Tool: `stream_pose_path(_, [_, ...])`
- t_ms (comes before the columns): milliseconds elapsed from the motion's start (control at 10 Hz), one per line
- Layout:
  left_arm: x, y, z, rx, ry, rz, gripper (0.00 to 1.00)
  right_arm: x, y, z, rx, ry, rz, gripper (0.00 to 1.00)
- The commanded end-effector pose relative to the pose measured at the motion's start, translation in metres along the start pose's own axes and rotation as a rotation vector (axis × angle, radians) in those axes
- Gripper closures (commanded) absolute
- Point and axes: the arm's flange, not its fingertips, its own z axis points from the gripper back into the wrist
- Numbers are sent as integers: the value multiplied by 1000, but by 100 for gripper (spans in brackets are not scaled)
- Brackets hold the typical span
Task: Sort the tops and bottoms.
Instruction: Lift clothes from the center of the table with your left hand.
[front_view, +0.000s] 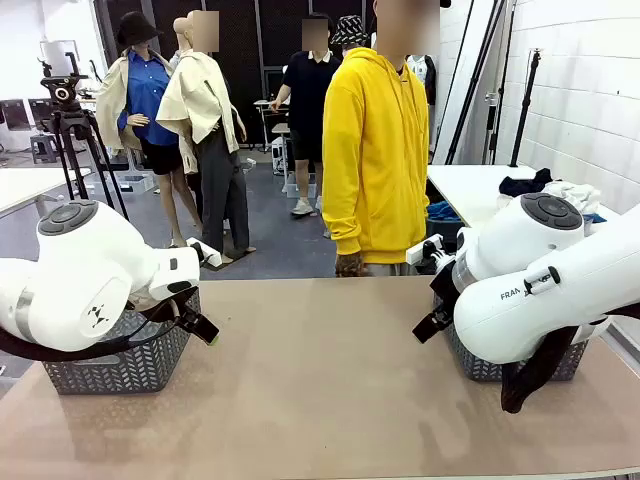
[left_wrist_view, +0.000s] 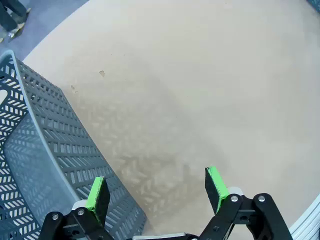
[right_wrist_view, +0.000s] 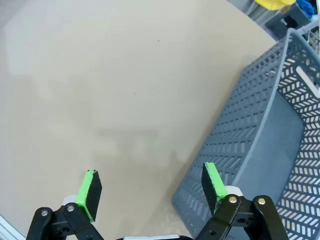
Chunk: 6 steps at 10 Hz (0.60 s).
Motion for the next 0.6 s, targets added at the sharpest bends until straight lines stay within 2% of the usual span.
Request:
stream_pose_path(0, [0, 0, 0, 0, 0, 0, 0, 0, 0, 0, 0, 0, 0, 0])
stream_pose_path(500, [0, 0, 0, 0, 0, 0, 0, 0, 0, 0, 0, 0, 0, 0])
